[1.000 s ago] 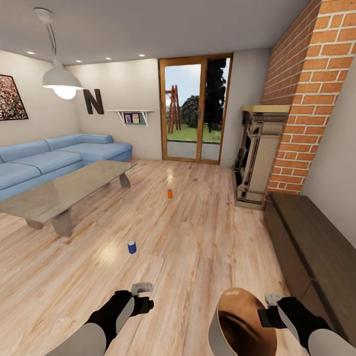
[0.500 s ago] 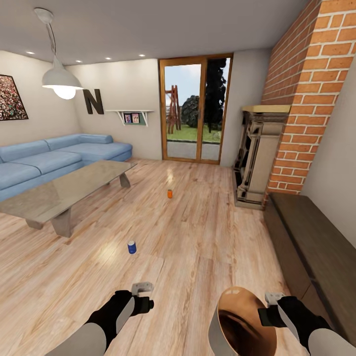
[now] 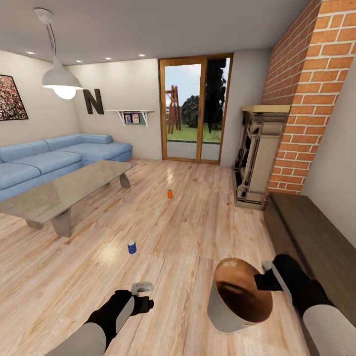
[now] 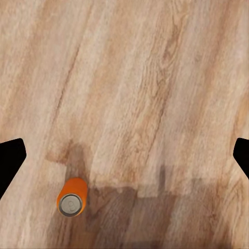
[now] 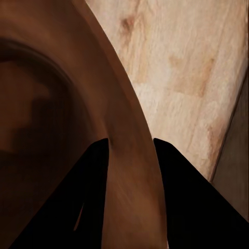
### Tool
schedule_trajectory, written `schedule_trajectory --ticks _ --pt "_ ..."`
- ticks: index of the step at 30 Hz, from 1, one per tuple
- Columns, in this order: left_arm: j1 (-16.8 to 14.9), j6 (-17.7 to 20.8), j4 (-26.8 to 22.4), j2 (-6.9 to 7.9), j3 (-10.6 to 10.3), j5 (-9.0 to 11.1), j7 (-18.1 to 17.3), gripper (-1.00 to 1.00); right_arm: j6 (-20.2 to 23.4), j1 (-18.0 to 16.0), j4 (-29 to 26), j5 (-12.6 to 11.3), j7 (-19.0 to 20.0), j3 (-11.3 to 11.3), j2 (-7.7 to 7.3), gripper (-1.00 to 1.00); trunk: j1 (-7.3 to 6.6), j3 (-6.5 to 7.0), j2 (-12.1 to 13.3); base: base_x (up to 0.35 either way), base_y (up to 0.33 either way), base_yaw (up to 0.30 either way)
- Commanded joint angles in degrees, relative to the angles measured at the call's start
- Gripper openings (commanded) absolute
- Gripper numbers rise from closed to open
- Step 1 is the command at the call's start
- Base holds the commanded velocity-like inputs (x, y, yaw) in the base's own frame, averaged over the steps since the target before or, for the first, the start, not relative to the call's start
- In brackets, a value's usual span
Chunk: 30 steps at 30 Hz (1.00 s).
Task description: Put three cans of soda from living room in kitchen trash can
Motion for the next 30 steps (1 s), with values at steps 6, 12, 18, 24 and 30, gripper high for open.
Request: schedule_trajectory --ticks 6,12,18,24,30 --pt "0.0 0.52 0.46 0.0 0.08 0.12 0.81 1.0 0.11 -1.69 -2.25 -1.96 -5.77 -0.19 0.01 -1.0 0.0 0.01 -0.01 0.0 0.0 0.0" --pt "-0.05 1.45 3.22 0.0 0.32 0.22 2.05 1.0 0.11 -2.56 -2.49 -2.22 -10.16 -0.3 0.76 -1.0 0.0 0.01 -0.01 0.0 0.0 0.0" --pt "-0.06 1.52 6.65 0.1 0.57 0.35 2.45 1.0 0.11 -2.76 -2.57 -1.77 -11.74 -0.11 2.8 -1.0 0.0 0.01 -0.01 0.0 0.0 0.0" --pt "0.05 -0.45 7.2 0.34 0.58 0.36 2.53 1.0 0.11 -2.8 -2.54 -1.69 -12.07 0.06 3.16 -1.0 0.0 0.01 -0.01 0.0 0.0 0.0" --pt "0.08 -2.15 7.31 0.5 0.5 0.36 3.51 1.0 0.11 -2.8 -2.5 -1.68 -12.14 0.16 3.24 -1.0 0.0 0.01 -0.01 0.0 0.0 0.0"
